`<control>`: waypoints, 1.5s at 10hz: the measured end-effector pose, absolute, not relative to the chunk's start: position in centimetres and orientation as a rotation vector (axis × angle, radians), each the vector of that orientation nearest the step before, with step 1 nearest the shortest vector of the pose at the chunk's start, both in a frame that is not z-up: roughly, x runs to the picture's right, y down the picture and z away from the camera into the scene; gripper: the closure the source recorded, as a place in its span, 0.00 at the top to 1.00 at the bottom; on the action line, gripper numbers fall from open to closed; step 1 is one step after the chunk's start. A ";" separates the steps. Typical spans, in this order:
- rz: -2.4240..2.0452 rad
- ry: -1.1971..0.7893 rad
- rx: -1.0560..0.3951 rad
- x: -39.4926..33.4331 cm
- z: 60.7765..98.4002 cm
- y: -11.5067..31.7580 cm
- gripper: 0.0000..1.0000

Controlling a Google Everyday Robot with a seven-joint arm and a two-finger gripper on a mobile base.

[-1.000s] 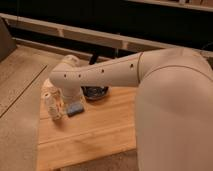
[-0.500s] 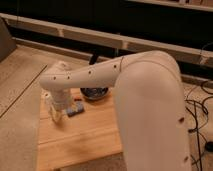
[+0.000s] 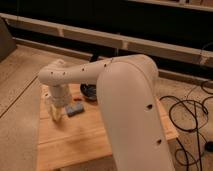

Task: Knock the bottle over

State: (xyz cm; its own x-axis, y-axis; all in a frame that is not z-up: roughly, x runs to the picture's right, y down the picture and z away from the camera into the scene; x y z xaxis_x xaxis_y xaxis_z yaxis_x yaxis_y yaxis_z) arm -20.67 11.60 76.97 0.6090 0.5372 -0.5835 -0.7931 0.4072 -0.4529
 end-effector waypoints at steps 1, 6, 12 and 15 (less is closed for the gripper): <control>0.874 0.387 -0.772 -20.6 77.7 10.9 0.65; 0.768 0.340 -0.845 -24.4 80.4 10.7 0.65; 0.805 0.020 -0.422 -26.6 82.6 1.9 0.65; 0.901 -0.074 -0.231 -24.2 80.5 -0.4 0.65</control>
